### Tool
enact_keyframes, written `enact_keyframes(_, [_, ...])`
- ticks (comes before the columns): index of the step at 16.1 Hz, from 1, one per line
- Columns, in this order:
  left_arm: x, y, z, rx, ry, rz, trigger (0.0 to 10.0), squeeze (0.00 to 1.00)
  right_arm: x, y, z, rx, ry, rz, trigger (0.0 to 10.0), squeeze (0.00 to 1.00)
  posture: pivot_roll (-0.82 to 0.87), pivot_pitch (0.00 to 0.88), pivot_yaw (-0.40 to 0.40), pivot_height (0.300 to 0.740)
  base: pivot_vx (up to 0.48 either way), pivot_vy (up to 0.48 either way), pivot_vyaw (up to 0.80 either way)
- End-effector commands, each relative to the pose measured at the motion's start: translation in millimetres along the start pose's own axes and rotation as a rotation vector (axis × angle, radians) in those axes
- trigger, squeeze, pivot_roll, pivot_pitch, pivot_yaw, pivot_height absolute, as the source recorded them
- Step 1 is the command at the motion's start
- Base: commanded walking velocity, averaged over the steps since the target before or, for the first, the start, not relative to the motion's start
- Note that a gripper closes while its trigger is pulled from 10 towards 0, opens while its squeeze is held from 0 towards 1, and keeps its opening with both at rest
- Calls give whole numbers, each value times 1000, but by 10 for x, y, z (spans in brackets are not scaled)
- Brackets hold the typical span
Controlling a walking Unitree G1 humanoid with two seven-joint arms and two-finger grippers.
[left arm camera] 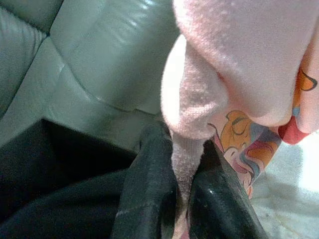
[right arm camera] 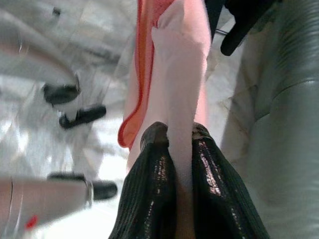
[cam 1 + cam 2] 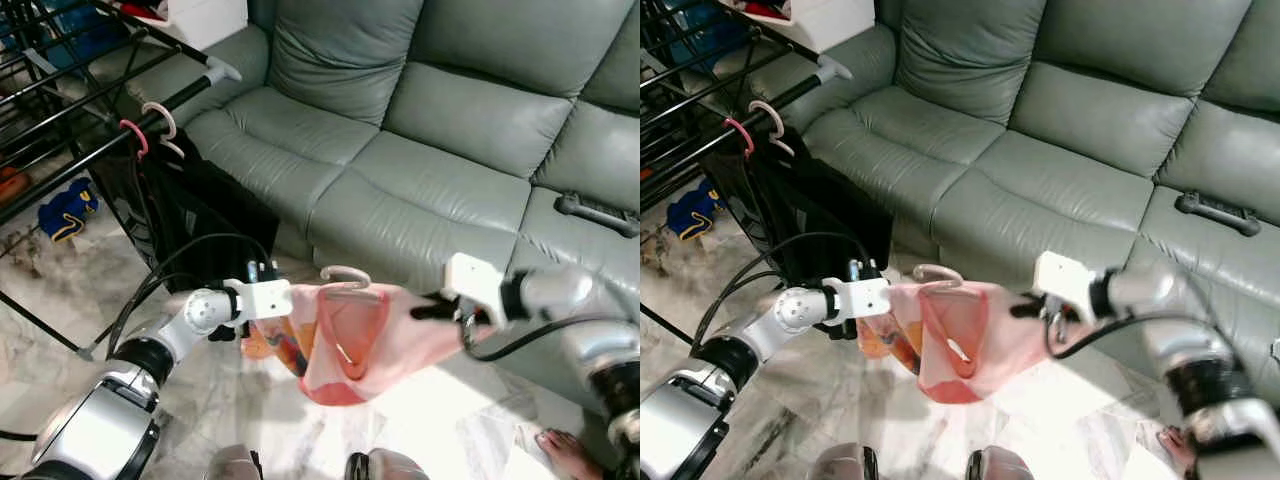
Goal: Hang hanger
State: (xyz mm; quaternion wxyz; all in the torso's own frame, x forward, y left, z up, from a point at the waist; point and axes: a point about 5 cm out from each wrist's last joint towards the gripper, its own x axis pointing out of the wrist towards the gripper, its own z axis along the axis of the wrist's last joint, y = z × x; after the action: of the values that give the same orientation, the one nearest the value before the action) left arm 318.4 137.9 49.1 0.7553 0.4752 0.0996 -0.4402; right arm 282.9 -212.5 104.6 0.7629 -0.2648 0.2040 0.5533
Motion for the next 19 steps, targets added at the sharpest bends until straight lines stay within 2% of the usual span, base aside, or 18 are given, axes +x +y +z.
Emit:
enact_keyframes(1, [16, 36, 83, -54, -64, 50, 10000, 1000, 69, 85, 11, 30, -39, -10, 0, 0, -82, 51, -23, 740, 0, 0, 0])
enact_keyframes(2, [8, 15, 95, -62, -91, 43, 10000, 1000, 111, 185, -41, 60, -48, -8, 0, 0, -82, 56, -21, 740, 0, 0, 0])
enact_keyframes(5, [-24, -10, 115, 27, -127, 39, 10000, 1000, 193, 357, -130, 105, -52, -17, 0, 0, -81, 59, -20, 740, 0, 0, 0])
enact_keyframes(6, [-55, -34, 118, 94, -152, 21, 10000, 1000, 254, 436, -166, 129, -52, -52, 0, 0, -79, 66, -20, 740, 0, 0, 0])
enact_keyframes(8, [-117, -73, 128, 208, -198, -38, 10000, 1000, 359, 488, -217, 191, -39, -140, 0, 0, -69, 69, -16, 740, 0, 0, 0])
enact_keyframes(13, [-189, -49, 60, 296, -187, -52, 10000, 1000, 514, 613, -301, 230, 25, -198, 0, 0, -63, 72, -14, 740, 0, 0, 0])
enact_keyframes(14, [-200, -29, 24, 277, -169, -24, 10000, 1000, 533, 613, -315, 245, 35, -241, 0, 0, -63, 71, -11, 740, 0, 0, 0])
enact_keyframes(15, [-206, 6, -15, 179, -154, 40, 10000, 1000, 548, 589, -321, 265, 38, -306, 0, 0, -66, 71, -9, 740, 0, 0, 0])
enact_keyframes(16, [-218, 43, -131, 8, -86, 137, 10000, 1000, 564, 554, -283, 288, 7, -386, 0, 0, -74, 70, 0, 740, 0, 0, 0])
enact_keyframes(17, [-226, 44, -161, -34, -72, 159, 10000, 1000, 569, 551, -268, 293, -5, -399, 0, 0, -74, 70, 0, 740, 0, 0, 0])
enact_keyframes(19, [-291, 31, -336, -360, -29, 351, 10000, 1000, 574, 506, -166, 297, -67, -507, 0, 0, -81, 68, 1, 740, 0, 0, 0])
